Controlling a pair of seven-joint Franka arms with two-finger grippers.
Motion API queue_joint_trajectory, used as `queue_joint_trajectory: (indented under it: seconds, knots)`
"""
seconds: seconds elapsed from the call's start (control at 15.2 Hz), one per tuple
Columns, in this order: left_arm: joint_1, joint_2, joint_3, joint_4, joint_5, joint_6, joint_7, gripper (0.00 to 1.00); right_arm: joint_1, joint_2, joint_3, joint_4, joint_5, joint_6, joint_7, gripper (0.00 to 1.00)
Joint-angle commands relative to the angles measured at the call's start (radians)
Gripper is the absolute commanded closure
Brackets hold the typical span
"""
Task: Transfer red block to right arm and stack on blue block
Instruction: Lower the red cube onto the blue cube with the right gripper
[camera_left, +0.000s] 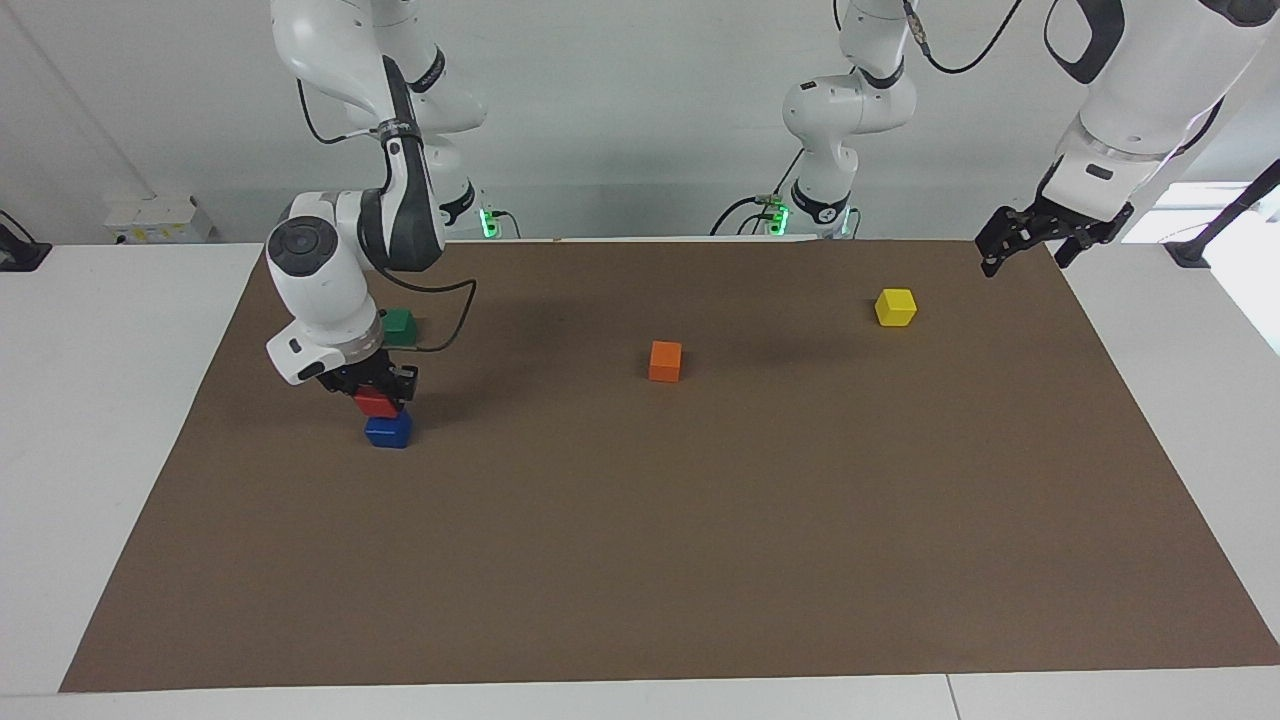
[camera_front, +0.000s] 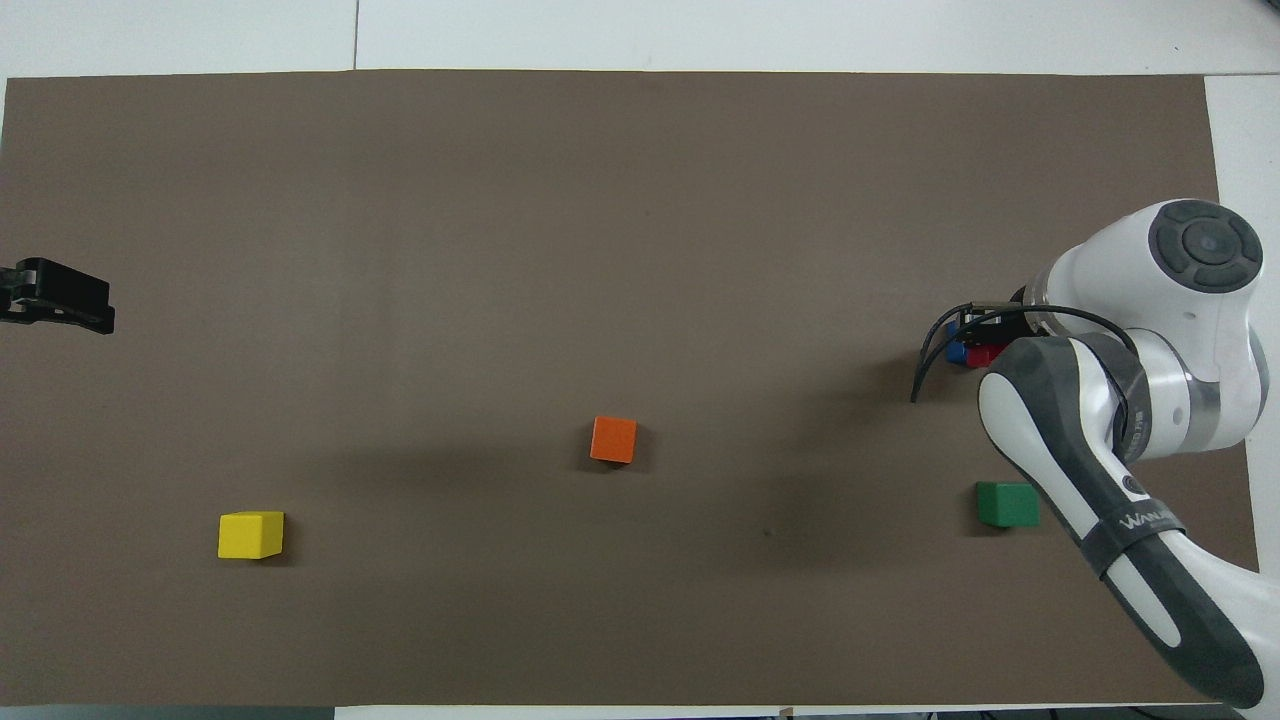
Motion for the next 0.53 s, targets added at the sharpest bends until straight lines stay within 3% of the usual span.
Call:
queue_joint_trajectory:
  seconds: [0.0,0.26,0.46]
  knots:
    - [-0.031,-0.004,0.025,0.003,-0.016,0.002,0.013,0.00,-0.014,0.022,0.012,-0.018,-0.029,0.061,0.027,1.00]
    - [-0.031,-0.003,0.031,0.003,-0.019,0.016,0.013,0.00,-0.031,0.036,0.012,-0.020,-0.030,0.090,0.020,1.00]
    - [-0.033,-0.001,0.031,0.008,-0.086,0.059,-0.005,0.00,-0.036,0.041,0.013,-0.021,-0.029,0.104,0.027,1.00]
